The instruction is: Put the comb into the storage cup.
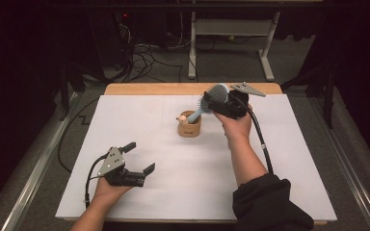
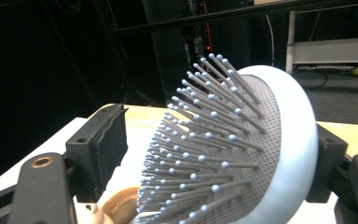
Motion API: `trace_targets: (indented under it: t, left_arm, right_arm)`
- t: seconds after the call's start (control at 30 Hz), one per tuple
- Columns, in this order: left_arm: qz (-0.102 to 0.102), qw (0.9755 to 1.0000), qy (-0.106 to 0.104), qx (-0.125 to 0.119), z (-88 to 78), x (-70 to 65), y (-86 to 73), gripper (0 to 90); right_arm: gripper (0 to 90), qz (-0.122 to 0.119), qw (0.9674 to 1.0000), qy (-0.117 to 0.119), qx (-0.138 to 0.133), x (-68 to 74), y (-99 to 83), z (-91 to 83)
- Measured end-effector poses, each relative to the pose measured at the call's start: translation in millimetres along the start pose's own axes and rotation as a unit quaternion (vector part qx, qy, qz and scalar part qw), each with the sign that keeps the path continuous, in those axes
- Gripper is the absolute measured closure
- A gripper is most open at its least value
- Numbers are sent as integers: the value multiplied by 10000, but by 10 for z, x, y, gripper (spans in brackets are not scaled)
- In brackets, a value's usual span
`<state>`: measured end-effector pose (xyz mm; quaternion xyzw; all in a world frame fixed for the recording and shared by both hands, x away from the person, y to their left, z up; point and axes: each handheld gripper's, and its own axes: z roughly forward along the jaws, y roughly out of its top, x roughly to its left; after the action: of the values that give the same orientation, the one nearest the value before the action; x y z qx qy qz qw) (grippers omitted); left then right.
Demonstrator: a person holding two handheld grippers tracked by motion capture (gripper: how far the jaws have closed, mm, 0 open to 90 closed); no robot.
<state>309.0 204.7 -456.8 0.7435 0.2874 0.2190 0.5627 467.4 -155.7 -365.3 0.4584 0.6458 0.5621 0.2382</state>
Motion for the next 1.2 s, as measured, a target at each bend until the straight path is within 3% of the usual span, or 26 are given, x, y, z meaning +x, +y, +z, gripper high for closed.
trace_targets:
  t: [1.2]
  left_arm:
    - [-20, 10000, 78, 21, 7, 9, -10, 2]
  right_arm:
    - [157, -234, 9992, -147, 305, -45, -22, 2]
